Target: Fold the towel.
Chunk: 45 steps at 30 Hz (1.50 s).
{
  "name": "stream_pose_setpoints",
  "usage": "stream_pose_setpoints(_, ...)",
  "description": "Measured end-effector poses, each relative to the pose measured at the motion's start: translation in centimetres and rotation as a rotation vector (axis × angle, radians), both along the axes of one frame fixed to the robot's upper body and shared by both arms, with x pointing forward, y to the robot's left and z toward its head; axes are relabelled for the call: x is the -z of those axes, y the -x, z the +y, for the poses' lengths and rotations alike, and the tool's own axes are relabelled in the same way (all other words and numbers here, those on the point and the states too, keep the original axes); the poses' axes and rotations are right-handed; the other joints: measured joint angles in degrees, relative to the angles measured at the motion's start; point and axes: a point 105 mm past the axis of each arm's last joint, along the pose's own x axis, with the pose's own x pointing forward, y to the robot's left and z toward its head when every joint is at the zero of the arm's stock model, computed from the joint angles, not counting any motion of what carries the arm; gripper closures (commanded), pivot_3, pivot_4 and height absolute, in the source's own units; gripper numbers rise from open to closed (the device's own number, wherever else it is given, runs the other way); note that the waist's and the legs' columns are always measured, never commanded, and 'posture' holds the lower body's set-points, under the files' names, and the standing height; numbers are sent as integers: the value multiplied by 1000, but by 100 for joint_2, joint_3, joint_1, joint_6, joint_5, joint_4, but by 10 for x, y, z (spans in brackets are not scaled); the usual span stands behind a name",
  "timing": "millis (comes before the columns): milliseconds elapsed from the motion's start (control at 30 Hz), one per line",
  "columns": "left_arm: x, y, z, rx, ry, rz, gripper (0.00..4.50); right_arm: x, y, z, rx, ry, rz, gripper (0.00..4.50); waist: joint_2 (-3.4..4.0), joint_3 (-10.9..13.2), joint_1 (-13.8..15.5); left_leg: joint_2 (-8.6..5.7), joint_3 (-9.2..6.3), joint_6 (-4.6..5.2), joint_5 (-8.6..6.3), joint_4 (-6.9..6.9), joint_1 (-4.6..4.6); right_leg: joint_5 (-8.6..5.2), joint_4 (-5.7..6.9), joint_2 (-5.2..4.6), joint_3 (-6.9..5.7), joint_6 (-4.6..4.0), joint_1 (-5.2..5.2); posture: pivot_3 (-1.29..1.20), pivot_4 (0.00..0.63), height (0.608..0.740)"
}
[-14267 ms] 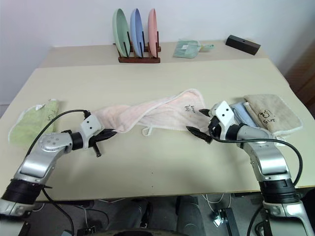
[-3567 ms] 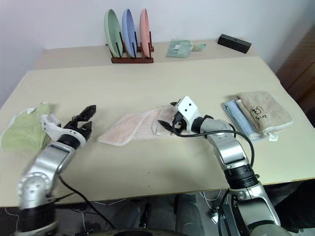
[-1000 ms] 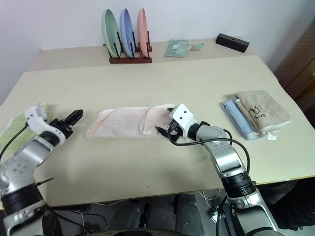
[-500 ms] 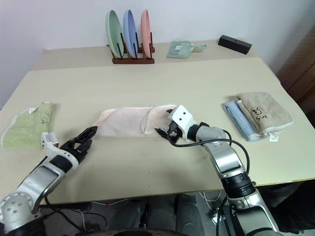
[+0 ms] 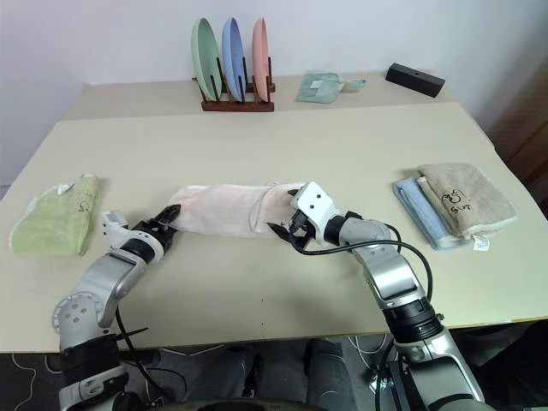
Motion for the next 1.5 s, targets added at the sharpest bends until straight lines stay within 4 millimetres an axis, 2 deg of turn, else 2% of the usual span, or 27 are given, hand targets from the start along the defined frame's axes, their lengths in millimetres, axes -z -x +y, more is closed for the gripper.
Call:
stream_pose_setpoints(33,-3,-1,0,1,0,-10,4452,0,0,0,1,1,0,0,0,0,-2,0,0,0,0,0,0,0,0,0,0,0,-1,0,150,730)
stream_pose_setpoints(233,-7,-2,0,0,0,-32,4452,0,0,0,3,0,-1,0,0,0,-3,2,0,-1,0,-1,-1,0,0,3,1,-1,-3,0,150,730)
stream_pose_setpoints(300,-13,-2,8,-21,-40,-72,4452,0,0,0,2,-1,0,0,-3,2,-8,3,0,-1,0,-1,-3,0,0,4,1,-1,-5,0,150,730)
stream_pose_setpoints(467,-60,0,52,-91,-299,-264,4452,0,0,0,4,0,0,0,-3,2,-32,9,4,-3,1,-4,-7,2,-2,10,1,-4,-10,0,150,730)
stream_pose_setpoints(567,-82,1,52,-41,-423,-363,4452,0,0,0,3,-1,0,0,-3,2,4,4,4,-1,1,-3,-7,2,-4,9,0,-4,-8,0,150,730)
stream_pose_setpoints(700,-100,-2,15,172,-576,-487,4452,0,0,0,3,-1,0,0,-4,2,3,4,2,-1,0,-2,-10,2,-4,9,0,-4,-8,0,150,730)
stream_pose_setpoints(800,-107,1,-34,424,-718,-593,4452,0,0,1,3,-4,0,0,-4,3,-24,4,5,0,0,-5,-10,2,-3,8,0,-4,-10,0,150,730)
stream_pose_setpoints(900,-92,11,-78,681,-839,-650,4452,0,-1,1,6,-5,-1,0,-4,3,-79,6,4,0,0,-10,-11,2,-3,9,0,-4,-14,0,150,730)
stream_pose_setpoints(1000,-72,20,-110,885,-923,-674,4452,0,-2,0,15,-7,-1,0,-4,3,-152,7,2,0,0,-11,-13,2,-3,9,1,-4,-15,0,150,730)
stream_pose_setpoints(1100,-57,22,-129,1003,-983,-674,4452,0,-4,-3,30,-8,-3,0,-3,3,-167,8,3,0,0,-13,-14,2,-3,9,2,-4,-18,0,150,730)
stream_pose_setpoints(1233,-46,17,-133,1034,-991,-637,4452,-1,-5,-6,47,-9,-8,0,-3,4,-164,9,3,0,0,-13,-18,2,-3,9,2,-4,-21,0,150,730)
stream_pose_setpoints(1267,-44,16,-135,1036,-975,-627,4009,-2,-6,-8,54,-9,-10,0,-3,4,-159,8,3,0,0,-12,-18,2,-3,8,2,-4,-21,0,150,730)
stream_pose_setpoints(1300,-42,15,-136,1041,-961,-618,3836,-2,-6,-9,58,-10,-12,0,-3,4,-157,8,3,0,0,-11,-19,2,-4,8,2,-4,-21,0,150,730)
stream_pose_setpoints(1367,-41,15,-138,1044,-942,-617,3068,-1,-6,-10,63,-10,-10,0,-4,4,-153,8,2,1,0,-10,-19,2,-3,7,2,-3,-21,0,150,730)
stream_pose_setpoints(1433,-43,14,-137,1035,-930,-621,2058,0,-6,-10,66,-9,-8,0,-4,4,-155,8,2,0,0,-10,-18,2,-3,7,2,-3,-21,0,150,730)
stream_pose_setpoints(1500,-56,12,-134,992,-858,-647,1129,1,-5,-12,71,-6,-5,0,-5,5,-155,8,2,0,0,-10,-21,2,-3,7,2,-3,-24,0,150,730)
